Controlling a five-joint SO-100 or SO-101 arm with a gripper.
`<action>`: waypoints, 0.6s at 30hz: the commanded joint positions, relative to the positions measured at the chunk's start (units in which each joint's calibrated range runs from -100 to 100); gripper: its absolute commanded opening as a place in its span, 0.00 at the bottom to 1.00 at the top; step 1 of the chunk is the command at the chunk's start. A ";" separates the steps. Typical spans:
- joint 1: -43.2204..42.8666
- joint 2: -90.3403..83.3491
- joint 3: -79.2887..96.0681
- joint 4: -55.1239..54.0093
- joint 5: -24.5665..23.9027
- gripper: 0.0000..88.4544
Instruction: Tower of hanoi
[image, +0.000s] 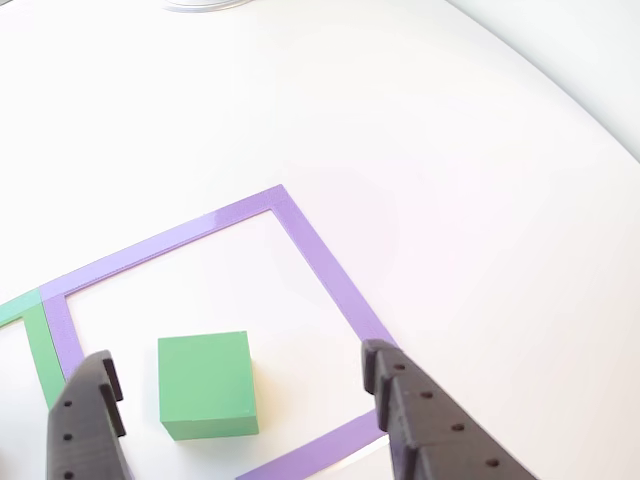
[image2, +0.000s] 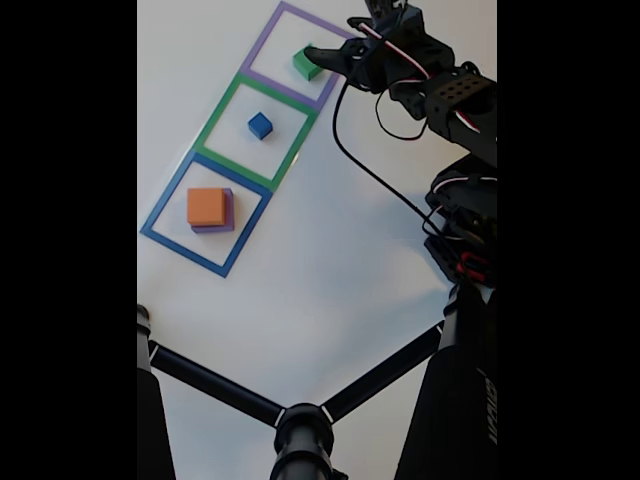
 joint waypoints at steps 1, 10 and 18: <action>-0.96 3.96 3.47 -11.09 0.54 0.33; -1.82 21.16 4.47 -30.93 0.54 0.35; -2.50 35.29 0.20 -41.86 0.54 0.35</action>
